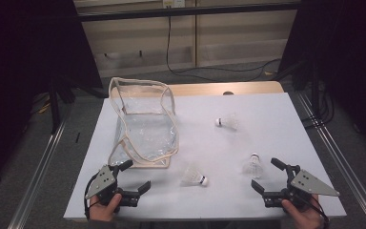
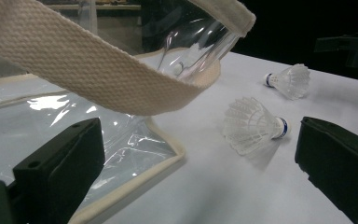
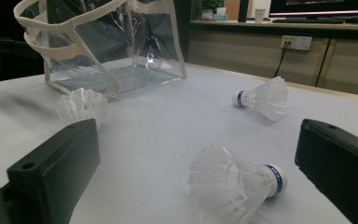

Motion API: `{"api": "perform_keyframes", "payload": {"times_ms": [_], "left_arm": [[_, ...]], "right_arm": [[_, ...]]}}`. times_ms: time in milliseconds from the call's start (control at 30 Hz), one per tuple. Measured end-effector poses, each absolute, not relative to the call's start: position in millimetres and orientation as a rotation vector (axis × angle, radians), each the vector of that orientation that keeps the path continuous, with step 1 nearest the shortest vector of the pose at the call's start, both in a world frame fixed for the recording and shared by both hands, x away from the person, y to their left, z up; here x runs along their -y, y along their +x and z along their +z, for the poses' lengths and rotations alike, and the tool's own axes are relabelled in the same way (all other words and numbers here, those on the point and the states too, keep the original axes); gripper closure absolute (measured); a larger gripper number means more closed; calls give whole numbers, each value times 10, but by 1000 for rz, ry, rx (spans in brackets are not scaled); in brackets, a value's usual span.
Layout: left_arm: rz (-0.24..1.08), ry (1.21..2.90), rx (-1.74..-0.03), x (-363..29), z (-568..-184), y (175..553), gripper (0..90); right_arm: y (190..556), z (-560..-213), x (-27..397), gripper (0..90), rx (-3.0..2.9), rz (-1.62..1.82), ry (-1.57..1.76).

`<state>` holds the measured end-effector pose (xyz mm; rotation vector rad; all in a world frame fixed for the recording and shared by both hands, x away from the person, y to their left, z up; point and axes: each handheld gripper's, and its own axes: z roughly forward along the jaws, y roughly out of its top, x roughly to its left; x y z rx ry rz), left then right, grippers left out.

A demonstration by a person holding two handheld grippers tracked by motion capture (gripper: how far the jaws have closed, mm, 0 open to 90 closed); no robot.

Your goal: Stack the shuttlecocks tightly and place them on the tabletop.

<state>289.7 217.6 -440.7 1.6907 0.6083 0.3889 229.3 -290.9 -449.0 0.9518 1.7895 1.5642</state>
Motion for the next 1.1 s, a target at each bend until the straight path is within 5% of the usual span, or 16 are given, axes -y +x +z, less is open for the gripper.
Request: {"api": "perform_keyframes", "payload": {"times_ms": [1100], "left_arm": [[297, 1742, -548, -1925, -4389, 2850, 19]], "right_arm": [[2332, -4479, 2869, 0, -1799, 1570, 931]]}}
